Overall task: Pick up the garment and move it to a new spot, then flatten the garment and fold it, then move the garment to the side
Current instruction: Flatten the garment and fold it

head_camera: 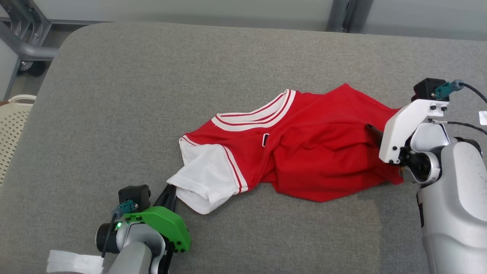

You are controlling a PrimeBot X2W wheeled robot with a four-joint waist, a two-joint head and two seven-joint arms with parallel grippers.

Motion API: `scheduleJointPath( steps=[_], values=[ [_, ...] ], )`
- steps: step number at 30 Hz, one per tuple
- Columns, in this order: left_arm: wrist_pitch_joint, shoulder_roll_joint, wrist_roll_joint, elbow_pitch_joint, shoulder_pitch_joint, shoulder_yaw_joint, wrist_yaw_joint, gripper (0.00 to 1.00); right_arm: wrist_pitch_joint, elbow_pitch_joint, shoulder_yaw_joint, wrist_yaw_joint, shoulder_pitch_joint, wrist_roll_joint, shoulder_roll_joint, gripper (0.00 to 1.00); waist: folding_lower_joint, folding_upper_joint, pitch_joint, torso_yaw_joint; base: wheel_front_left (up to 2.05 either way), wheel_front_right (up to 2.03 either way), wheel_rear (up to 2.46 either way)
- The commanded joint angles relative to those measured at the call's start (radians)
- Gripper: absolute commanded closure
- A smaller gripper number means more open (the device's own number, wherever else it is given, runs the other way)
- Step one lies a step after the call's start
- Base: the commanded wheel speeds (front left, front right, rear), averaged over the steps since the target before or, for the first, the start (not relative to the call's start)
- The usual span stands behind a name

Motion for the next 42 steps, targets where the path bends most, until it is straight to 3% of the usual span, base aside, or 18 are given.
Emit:
scheduleJointPath(
  steps=[1,7,10,14,15,16,19,22,31,42],
  values=[
    [-0.007,0.003,-0.005,0.002,-0.020,-0.001,0.002,1.00,0.003,-0.004,-0.005,-0.001,-0.006,0.005,-0.003,0.00,0.0000,0.0000,0.002,0.001,0.00,0.00,0.00],
    [-0.008,0.004,-0.008,0.001,-0.029,-0.006,0.006,1.00,0.009,0.002,-0.010,-0.001,-0.012,0.029,-0.003,0.00,0.0000,0.0000,0.013,0.005,0.00,0.00,0.00],
    [-0.010,0.006,-0.011,0.002,-0.032,-0.007,0.009,1.00,0.010,0.008,0.010,-0.001,-0.013,0.041,-0.003,0.14,0.0000,0.0000,0.017,0.006,0.00,0.00,0.00],
    [-0.011,0.008,-0.014,0.005,-0.033,-0.008,0.010,1.00,0.013,0.007,0.030,-0.001,-0.002,0.054,-0.003,0.20,0.0000,0.0000,0.017,0.006,0.00,0.00,0.00],
    [-0.011,0.008,-0.015,0.006,-0.033,-0.008,0.010,1.00,0.011,0.005,0.031,-0.001,0.001,0.056,-0.003,0.29,0.0000,0.0000,0.017,0.006,0.00,0.00,0.00],
    [-0.011,0.008,-0.018,0.007,-0.032,-0.009,0.010,1.00,0.009,0.004,0.032,-0.001,0.005,0.056,-0.003,0.45,0.0000,0.0000,0.017,0.006,0.00,0.00,0.00],
    [-0.012,0.009,-0.021,0.009,-0.032,-0.010,0.011,1.00,0.007,0.004,0.029,-0.001,0.012,0.051,-0.003,0.65,0.0000,0.0000,0.016,0.005,0.00,0.00,0.00],
    [-0.015,0.012,-0.023,0.011,-0.030,-0.013,0.013,1.00,-0.003,-0.003,0.023,-0.001,0.022,0.051,-0.003,1.00,0.0000,0.0000,0.012,0.001,0.00,0.00,0.00],
    [-0.047,0.021,-0.037,-0.018,-0.026,-0.004,0.014,1.00,-0.062,-0.046,0.002,-0.001,0.019,0.046,-0.003,1.00,0.0000,0.0000,-0.011,-0.008,0.00,0.00,0.00],
    [-0.108,0.033,-0.082,-0.208,-0.068,0.040,-0.007,1.00,-0.121,-0.194,0.005,-0.001,0.018,0.033,-0.003,1.00,0.0000,0.0000,-0.044,-0.024,0.00,0.00,0.00]
  ],
)
